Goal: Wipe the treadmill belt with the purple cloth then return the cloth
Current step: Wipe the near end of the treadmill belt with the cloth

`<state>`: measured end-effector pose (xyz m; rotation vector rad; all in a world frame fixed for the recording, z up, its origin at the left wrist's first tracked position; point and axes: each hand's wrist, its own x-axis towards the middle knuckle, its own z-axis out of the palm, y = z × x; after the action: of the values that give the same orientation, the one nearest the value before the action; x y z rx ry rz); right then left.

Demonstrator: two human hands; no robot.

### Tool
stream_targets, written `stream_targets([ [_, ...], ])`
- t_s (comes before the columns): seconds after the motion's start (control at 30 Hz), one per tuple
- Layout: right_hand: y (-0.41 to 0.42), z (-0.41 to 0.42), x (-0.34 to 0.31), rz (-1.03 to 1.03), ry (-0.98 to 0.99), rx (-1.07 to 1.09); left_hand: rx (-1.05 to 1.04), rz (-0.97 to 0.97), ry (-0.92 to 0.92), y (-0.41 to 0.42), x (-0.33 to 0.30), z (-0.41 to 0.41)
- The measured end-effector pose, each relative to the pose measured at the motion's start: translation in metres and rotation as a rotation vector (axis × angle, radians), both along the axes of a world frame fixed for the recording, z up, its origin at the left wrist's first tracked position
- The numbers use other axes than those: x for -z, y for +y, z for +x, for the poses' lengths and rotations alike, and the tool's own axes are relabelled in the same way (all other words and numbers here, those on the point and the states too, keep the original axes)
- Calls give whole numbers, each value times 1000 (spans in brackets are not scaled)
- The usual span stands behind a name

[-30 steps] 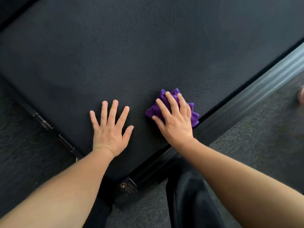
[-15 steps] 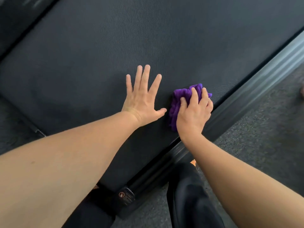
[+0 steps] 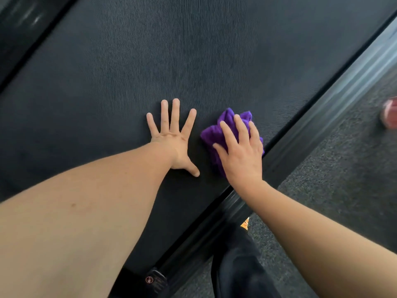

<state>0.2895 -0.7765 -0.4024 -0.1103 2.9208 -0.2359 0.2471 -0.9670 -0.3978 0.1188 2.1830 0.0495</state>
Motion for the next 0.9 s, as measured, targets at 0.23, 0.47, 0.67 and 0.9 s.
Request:
stream_targets([
  [0.23,19,-39,-1,2,-14,223,-5,-67,-88,8,-9,-6],
  [0.47,-13,-59,-3,-47,-67,166,-7,-99,-116,11,-13,-9],
  [0.67,9,-15,-3,-12,-55,-216,5,-107,-134,12,-14,-10],
  [0.9,36,-40,3,-9,46,98,16,-106,-139,10,-11,-10],
])
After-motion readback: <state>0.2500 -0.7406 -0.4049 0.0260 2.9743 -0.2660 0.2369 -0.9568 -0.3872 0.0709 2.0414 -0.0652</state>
